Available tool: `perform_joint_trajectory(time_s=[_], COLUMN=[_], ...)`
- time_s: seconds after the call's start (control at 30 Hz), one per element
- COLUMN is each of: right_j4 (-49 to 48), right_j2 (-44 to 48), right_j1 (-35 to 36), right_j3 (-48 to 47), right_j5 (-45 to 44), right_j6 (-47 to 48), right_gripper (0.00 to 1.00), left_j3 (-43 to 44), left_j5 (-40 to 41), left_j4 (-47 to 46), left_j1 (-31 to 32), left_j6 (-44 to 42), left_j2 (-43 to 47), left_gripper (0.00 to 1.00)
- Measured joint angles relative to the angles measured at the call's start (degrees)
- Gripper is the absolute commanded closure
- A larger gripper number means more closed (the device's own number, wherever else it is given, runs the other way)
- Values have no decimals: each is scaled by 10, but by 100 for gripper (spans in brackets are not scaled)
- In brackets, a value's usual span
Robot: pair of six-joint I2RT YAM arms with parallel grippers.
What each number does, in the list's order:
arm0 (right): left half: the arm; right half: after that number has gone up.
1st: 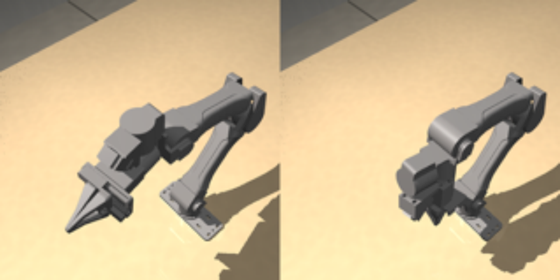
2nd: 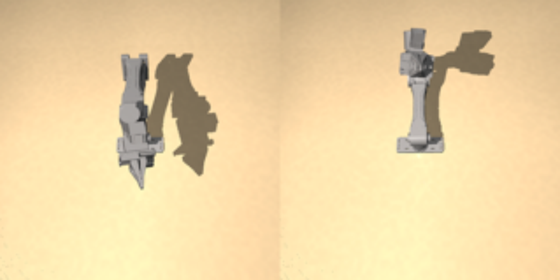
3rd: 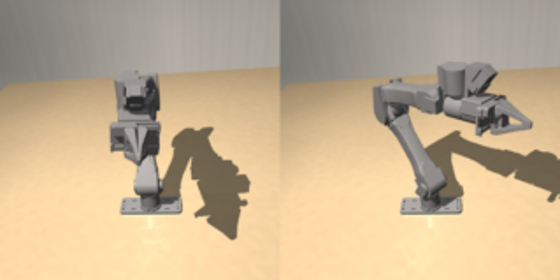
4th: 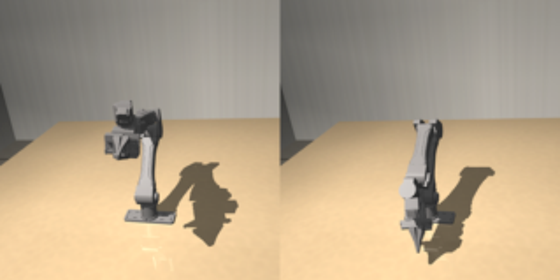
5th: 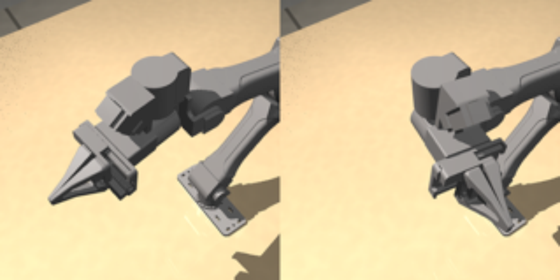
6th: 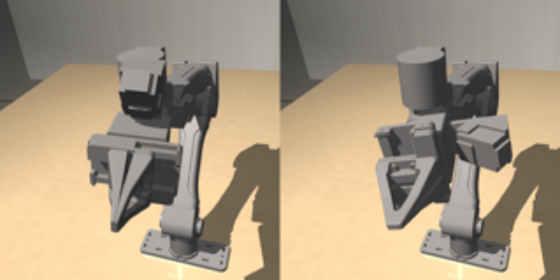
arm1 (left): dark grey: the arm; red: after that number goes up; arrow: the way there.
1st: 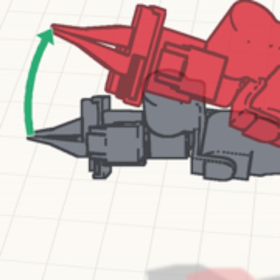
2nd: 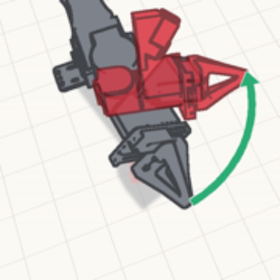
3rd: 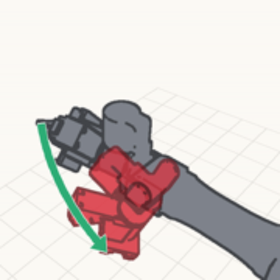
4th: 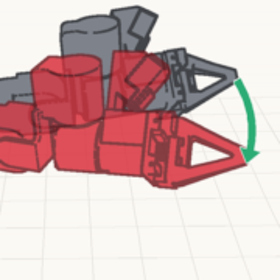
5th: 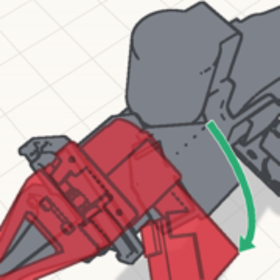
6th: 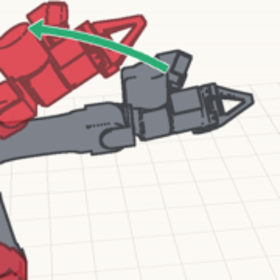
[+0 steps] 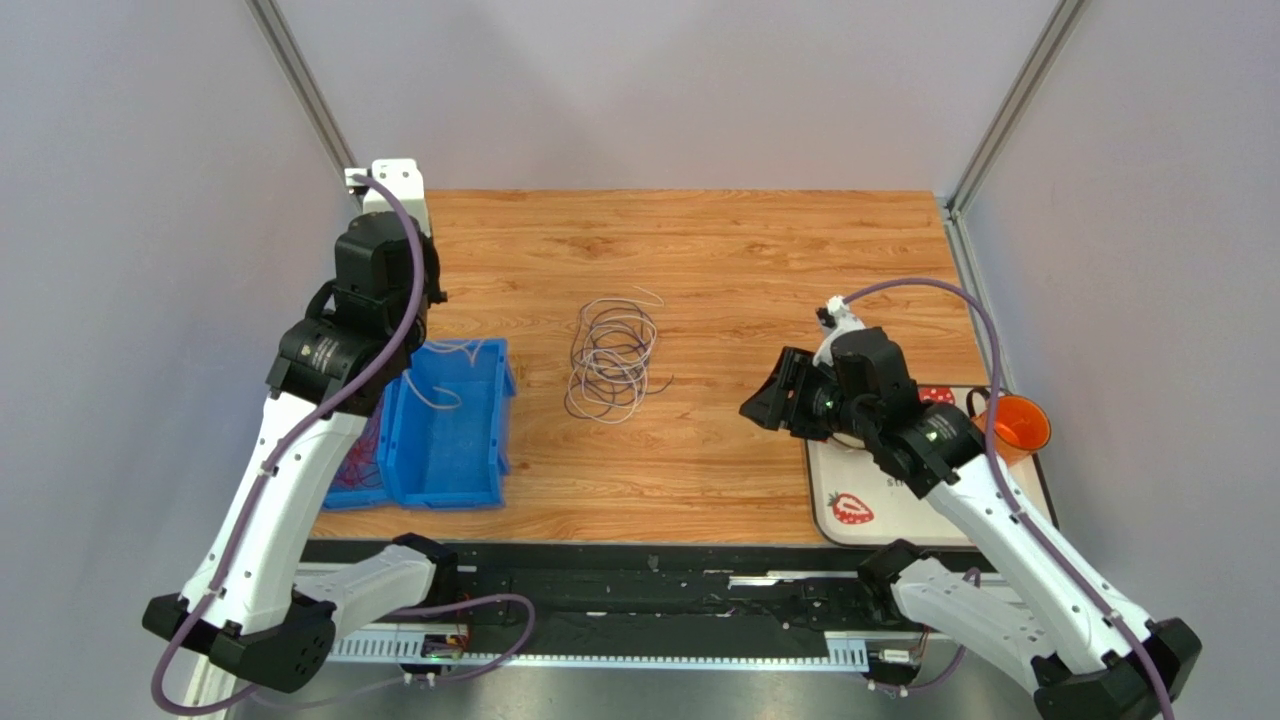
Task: Untangle the cables
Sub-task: Place the cable in the bin.
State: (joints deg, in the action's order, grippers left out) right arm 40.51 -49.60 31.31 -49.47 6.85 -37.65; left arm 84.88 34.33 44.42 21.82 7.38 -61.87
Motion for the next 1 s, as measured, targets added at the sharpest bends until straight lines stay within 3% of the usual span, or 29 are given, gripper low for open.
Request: perform_joint_trajectory(time_s=[0.43,0.77,1.0], right_j4=[47,53,64], right_j2=[50,53,68], right_j1=[0,0,0], right_j3=[7,8,8], right_j5=[-26,-27,-28], right_j6=[0,0,0], right_gripper=[46,46,46], left_j3=[-35,122,143], left_j5=[-22,-111,-118], left_j4=[37,20,21], left_j1=[-9,-9,-9], left_j6=[41,40,41], left_j2=[45,142,170], left_gripper=[100,100,100])
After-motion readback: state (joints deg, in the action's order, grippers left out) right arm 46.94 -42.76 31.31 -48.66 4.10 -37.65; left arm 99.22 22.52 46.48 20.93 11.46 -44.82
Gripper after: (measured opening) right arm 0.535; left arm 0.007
